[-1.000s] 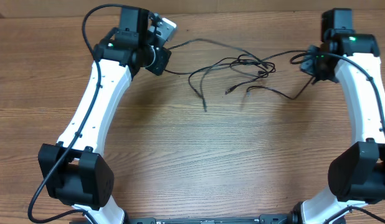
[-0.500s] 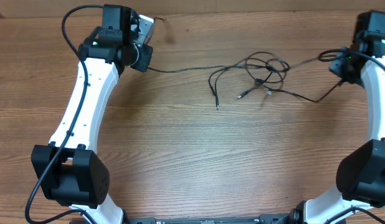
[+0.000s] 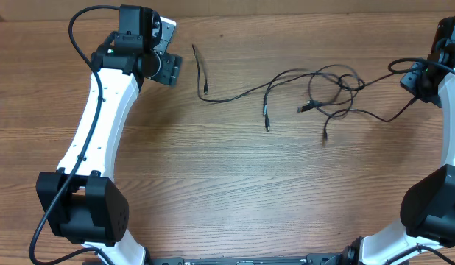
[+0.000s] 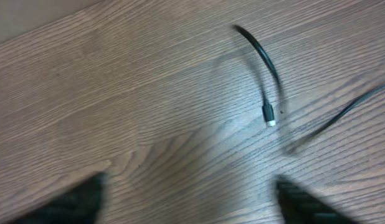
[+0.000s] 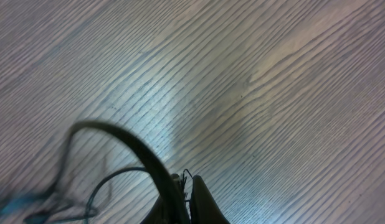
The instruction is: Untangle cables
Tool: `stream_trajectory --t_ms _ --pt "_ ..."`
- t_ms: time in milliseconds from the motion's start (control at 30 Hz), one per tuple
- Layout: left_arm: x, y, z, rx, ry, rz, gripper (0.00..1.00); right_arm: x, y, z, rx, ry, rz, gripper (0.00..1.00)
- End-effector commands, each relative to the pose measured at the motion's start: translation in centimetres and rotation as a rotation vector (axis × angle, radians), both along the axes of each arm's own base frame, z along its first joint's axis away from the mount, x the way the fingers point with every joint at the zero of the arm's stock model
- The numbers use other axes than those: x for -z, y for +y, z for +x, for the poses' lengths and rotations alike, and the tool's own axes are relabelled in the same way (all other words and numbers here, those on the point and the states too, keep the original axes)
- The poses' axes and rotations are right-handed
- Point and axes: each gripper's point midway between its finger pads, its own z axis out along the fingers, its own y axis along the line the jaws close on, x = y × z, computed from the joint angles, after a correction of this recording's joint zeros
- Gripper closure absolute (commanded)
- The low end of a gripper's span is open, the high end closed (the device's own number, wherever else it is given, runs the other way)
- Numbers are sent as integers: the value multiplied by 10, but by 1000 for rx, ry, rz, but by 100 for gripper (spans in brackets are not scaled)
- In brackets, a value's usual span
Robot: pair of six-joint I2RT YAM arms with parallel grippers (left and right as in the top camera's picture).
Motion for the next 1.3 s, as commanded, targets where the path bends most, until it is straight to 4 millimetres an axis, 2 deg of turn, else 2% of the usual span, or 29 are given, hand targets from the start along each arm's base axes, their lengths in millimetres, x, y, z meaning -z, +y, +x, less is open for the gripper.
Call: stream_trajectory --t_ms 0,100,300,400,533,667,767,800,900,1000,1133,1267 --pt "-30 -5 0 14 -62 -62 0 -24 1 2 -1 -73 1 96" --pt "-34 -28 -1 90 -65 -154 0 -22 13 7 -33 -96 69 96" --pt "-55 -97 -13 367 -103 -352 0 -21 37 15 -95 -111 126 96" --pt "-64 -138 -27 523 -127 -396 1 -21 62 22 -157 -111 142 96" --pt "-64 -183 -45 677 -150 -361 0 -21 97 30 -239 -106 151 96" --pt "-48 -222 -57 778 -144 -307 0 -21 135 34 -320 -107 187 96" --pt "-27 -248 -61 821 -120 -304 0 -21 157 35 -373 -112 237 96" --pt "-11 -265 -61 849 -107 -306 0 -21 162 35 -385 -109 244 96" --pt "12 -285 -55 878 -110 -308 1 -19 161 32 -390 -95 239 96" --pt "23 -297 -48 894 -134 -312 0 -18 151 26 -382 -71 226 96" --pt "23 -313 -42 927 -193 -333 0 -17 139 20 -352 -55 231 96" --pt "23 -334 -45 994 -233 -395 0 -16 143 15 -358 -42 260 96"
